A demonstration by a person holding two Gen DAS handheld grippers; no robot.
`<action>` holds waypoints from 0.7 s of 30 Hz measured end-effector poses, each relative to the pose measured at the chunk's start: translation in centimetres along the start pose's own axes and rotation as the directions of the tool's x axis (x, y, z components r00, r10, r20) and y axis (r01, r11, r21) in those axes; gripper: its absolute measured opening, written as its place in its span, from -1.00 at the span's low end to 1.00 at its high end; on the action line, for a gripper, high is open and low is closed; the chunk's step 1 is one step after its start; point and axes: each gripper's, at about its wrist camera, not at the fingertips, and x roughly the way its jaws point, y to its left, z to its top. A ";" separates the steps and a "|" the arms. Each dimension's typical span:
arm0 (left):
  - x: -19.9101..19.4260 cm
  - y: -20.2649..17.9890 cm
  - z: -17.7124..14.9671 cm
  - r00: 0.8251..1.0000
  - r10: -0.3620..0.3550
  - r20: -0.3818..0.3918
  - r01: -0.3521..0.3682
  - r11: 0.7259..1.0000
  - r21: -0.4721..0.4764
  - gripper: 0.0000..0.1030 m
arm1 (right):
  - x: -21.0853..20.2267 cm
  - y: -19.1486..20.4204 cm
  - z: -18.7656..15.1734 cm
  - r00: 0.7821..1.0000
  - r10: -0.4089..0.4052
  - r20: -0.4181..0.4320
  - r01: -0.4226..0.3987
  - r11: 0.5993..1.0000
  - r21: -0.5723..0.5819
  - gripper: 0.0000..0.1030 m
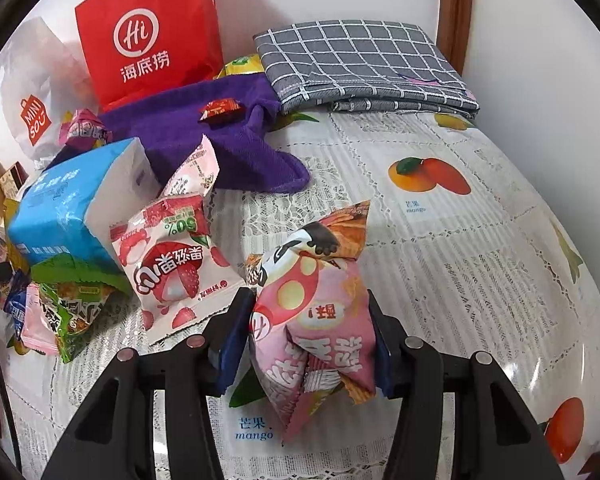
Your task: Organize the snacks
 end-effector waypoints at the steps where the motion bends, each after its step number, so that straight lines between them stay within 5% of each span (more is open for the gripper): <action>1: -0.1 0.2 0.0 1.000 0.010 0.003 -0.010 1.000 0.004 -0.36 | 0.0 0.1 0.0 1.000 -0.005 -0.001 0.005 1.000 -0.004 0.01; 8: 0.5 0.7 -0.3 0.999 0.036 0.028 -0.035 0.999 -0.007 -0.23 | 0.1 0.0 -0.1 1.000 -0.004 -0.002 0.004 1.000 -0.005 0.02; 11: 0.6 0.0 -0.6 0.996 0.067 0.060 -0.069 0.997 0.020 -0.30 | 0.1 0.0 -0.1 1.000 -0.009 -0.002 0.009 1.000 -0.009 0.02; 21: -0.4 0.6 -1.1 0.999 0.008 0.049 -0.007 1.000 -0.024 -0.53 | 0.2 0.0 -0.1 1.000 -0.002 -0.002 0.002 1.000 -0.002 0.03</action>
